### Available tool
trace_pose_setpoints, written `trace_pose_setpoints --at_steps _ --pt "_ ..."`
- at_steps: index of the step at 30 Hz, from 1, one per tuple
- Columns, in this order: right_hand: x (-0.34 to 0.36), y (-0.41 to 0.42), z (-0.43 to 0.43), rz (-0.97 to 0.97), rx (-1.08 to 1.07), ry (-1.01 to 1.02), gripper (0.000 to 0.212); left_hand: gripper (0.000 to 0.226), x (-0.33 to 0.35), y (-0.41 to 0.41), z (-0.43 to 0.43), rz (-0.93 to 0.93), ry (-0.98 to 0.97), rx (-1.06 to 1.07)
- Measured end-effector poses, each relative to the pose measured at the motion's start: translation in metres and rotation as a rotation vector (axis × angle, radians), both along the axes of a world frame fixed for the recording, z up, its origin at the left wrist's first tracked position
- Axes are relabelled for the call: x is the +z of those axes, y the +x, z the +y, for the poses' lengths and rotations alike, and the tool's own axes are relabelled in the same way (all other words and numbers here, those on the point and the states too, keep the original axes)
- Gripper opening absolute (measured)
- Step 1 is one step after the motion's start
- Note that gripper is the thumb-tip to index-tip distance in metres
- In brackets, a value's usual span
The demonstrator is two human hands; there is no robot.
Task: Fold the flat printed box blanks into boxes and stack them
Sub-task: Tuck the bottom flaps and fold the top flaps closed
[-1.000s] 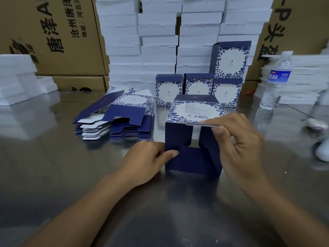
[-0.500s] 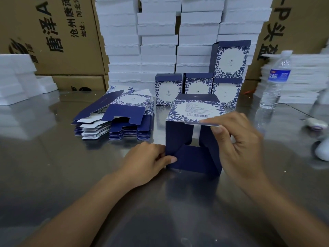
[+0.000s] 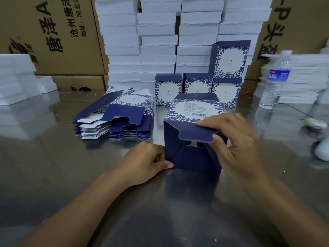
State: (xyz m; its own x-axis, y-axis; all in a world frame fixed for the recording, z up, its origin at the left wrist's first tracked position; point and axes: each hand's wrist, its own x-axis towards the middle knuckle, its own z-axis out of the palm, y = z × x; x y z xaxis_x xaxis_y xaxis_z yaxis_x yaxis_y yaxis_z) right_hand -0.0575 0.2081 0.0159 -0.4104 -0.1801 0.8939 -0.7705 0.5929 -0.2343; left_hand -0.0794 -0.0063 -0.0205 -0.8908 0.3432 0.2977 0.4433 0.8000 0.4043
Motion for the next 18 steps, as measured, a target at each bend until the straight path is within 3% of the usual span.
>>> trace_pose_setpoints --at_steps 2,6,9,13,18 --pt "0.001 -0.005 0.005 -0.016 0.013 0.115 0.045 0.033 0.0 -0.001 -0.001 0.009 0.011 0.015" --pt "-0.002 -0.01 0.011 -0.189 0.068 0.304 0.081 0.032 0.0 -0.001 -0.001 0.008 0.033 0.035" --pt "-0.008 -0.007 0.006 -0.293 0.105 0.219 0.068 0.036 0.001 0.0 -0.001 -0.007 0.051 0.016" --pt "-0.009 -0.006 -0.001 -0.112 -0.039 0.027 0.039 0.038 0.001 0.001 0.0 -0.009 0.084 -0.03" --pt "0.001 -0.008 0.005 -0.001 -0.174 -0.007 0.035 0.045 0.0 0.005 0.005 -0.002 0.212 -0.155"
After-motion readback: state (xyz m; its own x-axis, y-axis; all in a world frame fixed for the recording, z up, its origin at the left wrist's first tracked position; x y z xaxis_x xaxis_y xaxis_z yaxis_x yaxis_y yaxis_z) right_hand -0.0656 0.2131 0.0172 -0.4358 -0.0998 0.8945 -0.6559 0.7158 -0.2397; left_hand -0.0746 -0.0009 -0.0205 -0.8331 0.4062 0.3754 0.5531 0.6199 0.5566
